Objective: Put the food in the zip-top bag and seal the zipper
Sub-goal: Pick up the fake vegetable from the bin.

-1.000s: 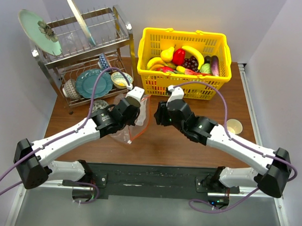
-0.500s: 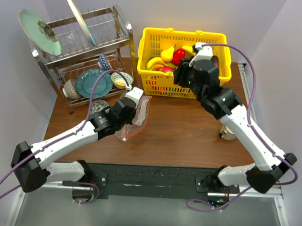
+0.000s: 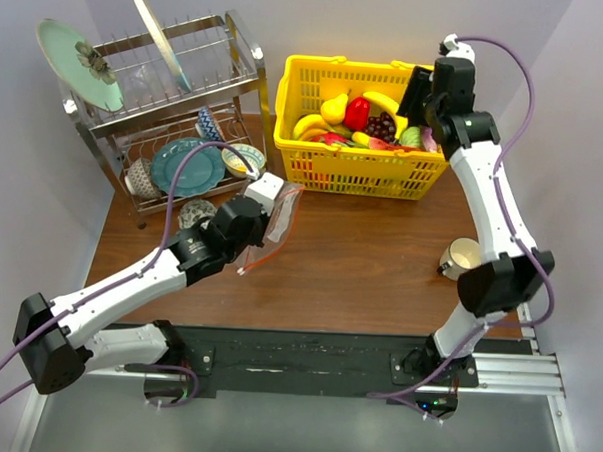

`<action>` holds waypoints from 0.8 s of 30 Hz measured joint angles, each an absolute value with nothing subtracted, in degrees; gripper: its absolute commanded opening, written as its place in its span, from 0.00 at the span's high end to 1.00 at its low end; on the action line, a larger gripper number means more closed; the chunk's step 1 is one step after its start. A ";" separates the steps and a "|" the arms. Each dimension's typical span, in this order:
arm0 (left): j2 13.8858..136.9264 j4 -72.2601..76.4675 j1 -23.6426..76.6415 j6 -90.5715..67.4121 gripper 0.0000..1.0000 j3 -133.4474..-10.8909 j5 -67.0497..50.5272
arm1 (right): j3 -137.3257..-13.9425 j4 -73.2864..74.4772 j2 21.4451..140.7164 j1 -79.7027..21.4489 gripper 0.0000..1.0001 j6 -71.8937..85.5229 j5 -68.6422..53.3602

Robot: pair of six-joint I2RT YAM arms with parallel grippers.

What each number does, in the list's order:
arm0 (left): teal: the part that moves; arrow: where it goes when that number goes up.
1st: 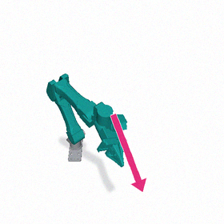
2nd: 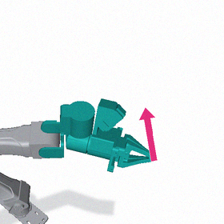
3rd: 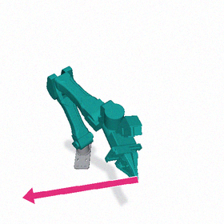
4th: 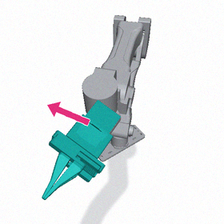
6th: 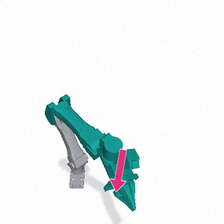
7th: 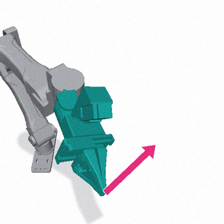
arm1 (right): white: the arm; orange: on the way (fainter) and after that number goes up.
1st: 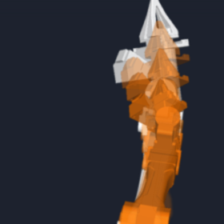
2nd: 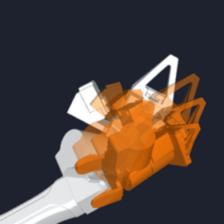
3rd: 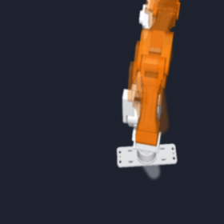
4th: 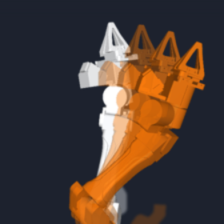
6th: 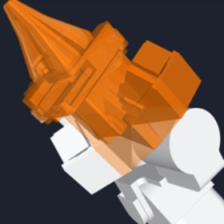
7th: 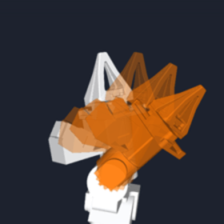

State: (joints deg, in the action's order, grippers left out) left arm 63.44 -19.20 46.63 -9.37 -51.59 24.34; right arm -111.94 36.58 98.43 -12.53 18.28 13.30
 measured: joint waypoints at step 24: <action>65.30 -16.32 46.52 -10.98 1.00 -49.58 21.41 | -131.57 43.48 131.13 -10.33 0.29 0.01 31.90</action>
